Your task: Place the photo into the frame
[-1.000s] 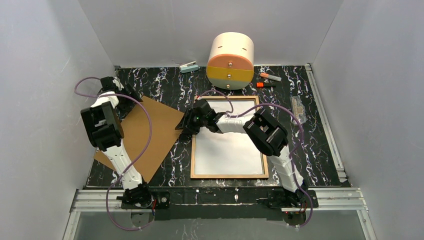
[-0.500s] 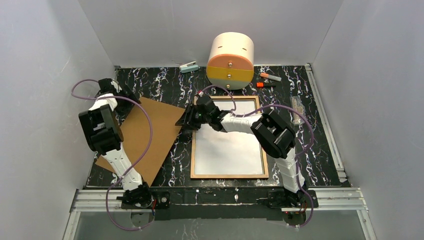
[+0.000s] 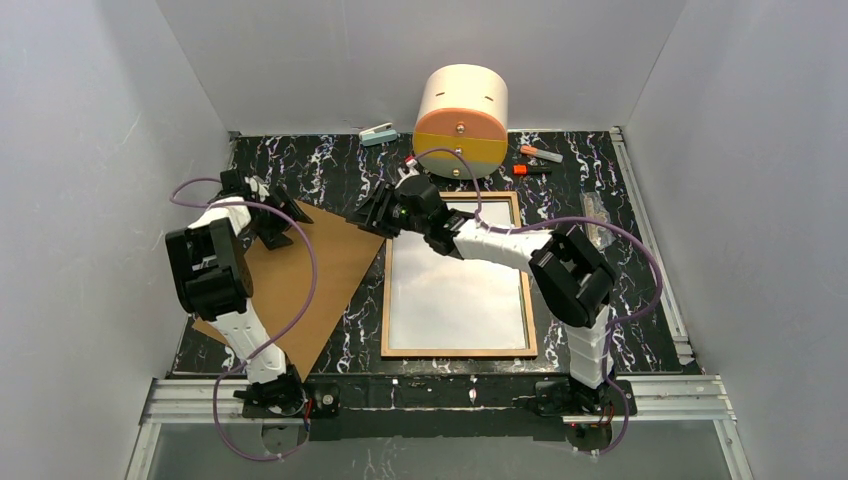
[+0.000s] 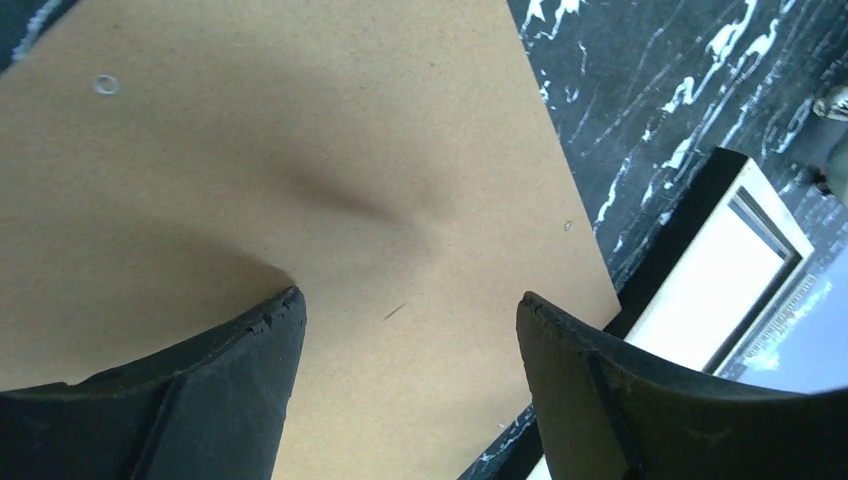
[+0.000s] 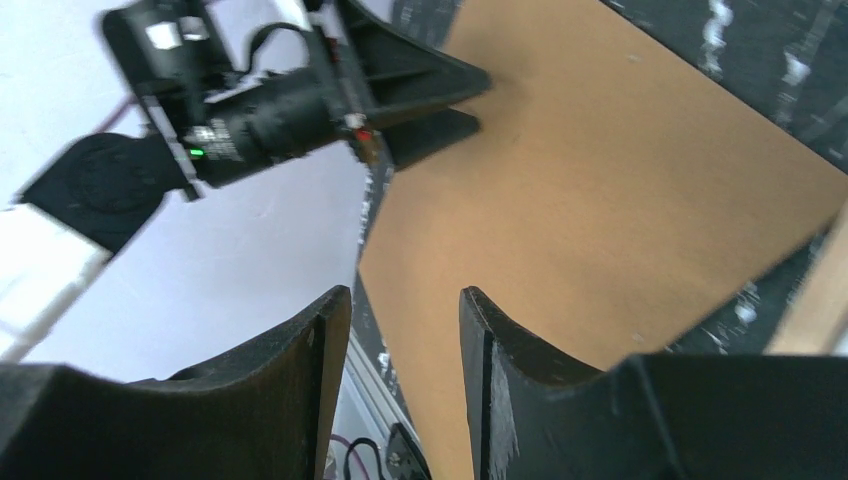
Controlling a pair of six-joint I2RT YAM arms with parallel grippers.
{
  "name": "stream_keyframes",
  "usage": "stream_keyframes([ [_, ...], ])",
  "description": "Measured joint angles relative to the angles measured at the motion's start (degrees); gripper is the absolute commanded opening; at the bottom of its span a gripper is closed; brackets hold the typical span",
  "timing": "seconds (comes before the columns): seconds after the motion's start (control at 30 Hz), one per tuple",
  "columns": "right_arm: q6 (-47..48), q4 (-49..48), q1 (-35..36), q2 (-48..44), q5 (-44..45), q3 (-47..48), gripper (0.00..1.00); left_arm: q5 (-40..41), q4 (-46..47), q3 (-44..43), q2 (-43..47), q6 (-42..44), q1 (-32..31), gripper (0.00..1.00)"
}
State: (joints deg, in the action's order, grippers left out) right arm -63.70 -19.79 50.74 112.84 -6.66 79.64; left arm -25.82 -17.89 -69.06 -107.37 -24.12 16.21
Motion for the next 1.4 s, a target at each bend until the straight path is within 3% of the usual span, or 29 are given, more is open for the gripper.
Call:
stream_keyframes([
  [0.23, -1.73, 8.09, 0.31, 0.66, 0.76, 0.09, 0.52, 7.26, -4.15, -5.55, 0.09, 3.23, -0.04, 0.89],
  [0.5, -4.31, 14.75, 2.23, 5.09, 2.67, 2.10, 0.54, 14.08, -3.30, -12.04, -3.10, 9.11, -0.04, 0.90],
  [0.7, -5.14, 21.51, 3.37, 9.79, 6.58, 8.11, 0.60, 16.20, -0.48, -11.69, -6.97, 10.56, -0.04, 0.90],
  [0.97, -5.18, 28.96, 4.48, 11.82, 11.91, 13.00, 0.62, 17.81, 4.09, -10.14, -6.95, 11.56, -0.07, 0.92],
  [1.4, -5.90, 30.16, 4.61, 14.93, 11.80, 14.73, 0.62, 18.38, 6.36, -9.60, -6.40, 11.93, -0.04, 0.94],
])
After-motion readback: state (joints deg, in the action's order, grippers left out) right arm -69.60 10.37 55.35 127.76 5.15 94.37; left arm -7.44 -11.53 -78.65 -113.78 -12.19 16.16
